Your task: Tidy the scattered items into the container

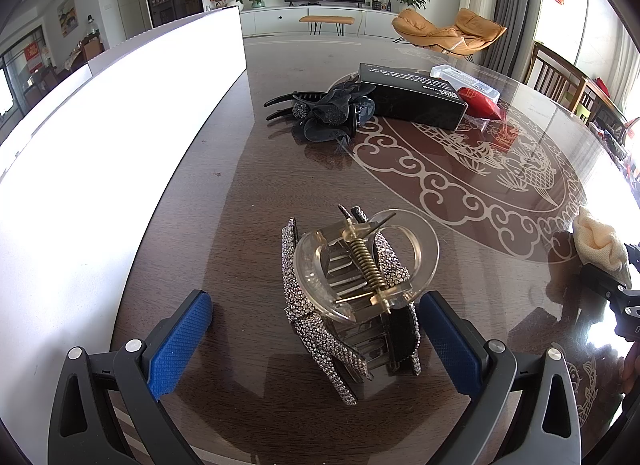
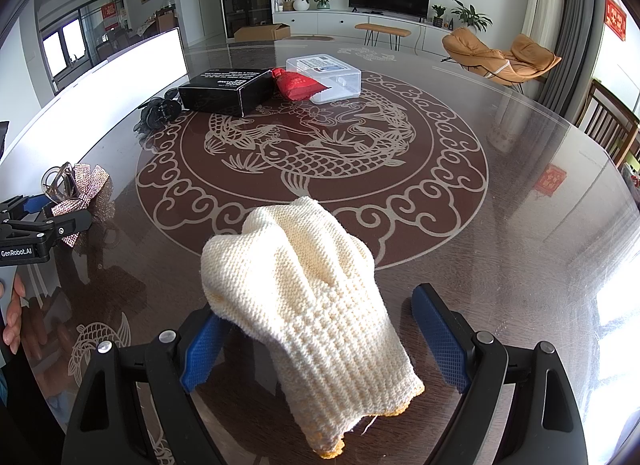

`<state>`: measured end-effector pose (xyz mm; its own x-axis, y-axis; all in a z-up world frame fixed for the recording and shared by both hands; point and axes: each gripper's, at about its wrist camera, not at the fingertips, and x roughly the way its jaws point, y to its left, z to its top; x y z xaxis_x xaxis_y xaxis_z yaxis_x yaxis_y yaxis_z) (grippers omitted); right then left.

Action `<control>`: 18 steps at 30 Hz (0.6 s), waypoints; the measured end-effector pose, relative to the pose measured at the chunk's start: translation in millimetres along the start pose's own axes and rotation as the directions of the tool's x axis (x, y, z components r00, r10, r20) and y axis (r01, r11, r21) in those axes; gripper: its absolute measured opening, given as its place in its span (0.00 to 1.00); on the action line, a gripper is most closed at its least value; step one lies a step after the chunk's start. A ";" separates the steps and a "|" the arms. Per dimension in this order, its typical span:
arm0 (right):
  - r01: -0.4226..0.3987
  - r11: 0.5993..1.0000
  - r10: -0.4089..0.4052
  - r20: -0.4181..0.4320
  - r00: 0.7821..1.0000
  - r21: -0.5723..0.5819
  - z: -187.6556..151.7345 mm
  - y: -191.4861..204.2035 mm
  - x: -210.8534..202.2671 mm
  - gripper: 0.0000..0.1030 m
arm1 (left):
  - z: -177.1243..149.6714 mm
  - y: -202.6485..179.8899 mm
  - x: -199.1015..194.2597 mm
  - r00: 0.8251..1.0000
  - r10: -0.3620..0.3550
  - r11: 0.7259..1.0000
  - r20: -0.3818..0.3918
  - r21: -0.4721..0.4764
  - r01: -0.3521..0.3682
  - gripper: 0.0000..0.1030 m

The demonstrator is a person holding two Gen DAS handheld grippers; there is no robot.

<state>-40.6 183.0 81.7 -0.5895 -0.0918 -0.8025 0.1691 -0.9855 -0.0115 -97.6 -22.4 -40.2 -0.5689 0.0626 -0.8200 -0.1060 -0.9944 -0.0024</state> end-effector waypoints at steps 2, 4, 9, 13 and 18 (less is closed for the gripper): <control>0.000 1.000 0.000 0.000 1.000 0.000 0.0 0.0 0.0 0.86 | 0.0 0.0 0.0 1.000 0.000 1.000 0.000 0.000 0.000 1.00; 0.000 1.000 0.000 0.000 1.000 0.000 0.0 0.0 0.1 0.86 | 0.0 0.0 0.1 1.000 0.000 1.000 0.000 0.000 0.000 1.00; 0.000 1.000 0.000 0.000 1.000 0.000 0.0 0.0 0.0 0.86 | 0.0 -0.1 0.1 1.000 0.000 1.000 0.000 0.000 0.000 1.00; 0.000 1.000 0.000 0.000 1.000 0.000 0.0 0.1 0.1 0.86 | -1.9 2.8 -3.2 0.999 -0.040 0.999 0.002 0.016 0.040 1.00; 0.000 1.000 0.000 0.000 1.000 0.000 0.2 0.2 0.3 0.86 | -12.6 31.9 -28.1 0.977 -0.204 0.976 0.055 -0.065 0.207 1.00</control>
<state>-40.9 182.8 81.6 -0.5894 -0.0916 -0.8026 0.1693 -0.9855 -0.0118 -74.7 -57.0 -24.4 -0.5794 0.2688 -0.7694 -0.1684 -0.9631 -0.2097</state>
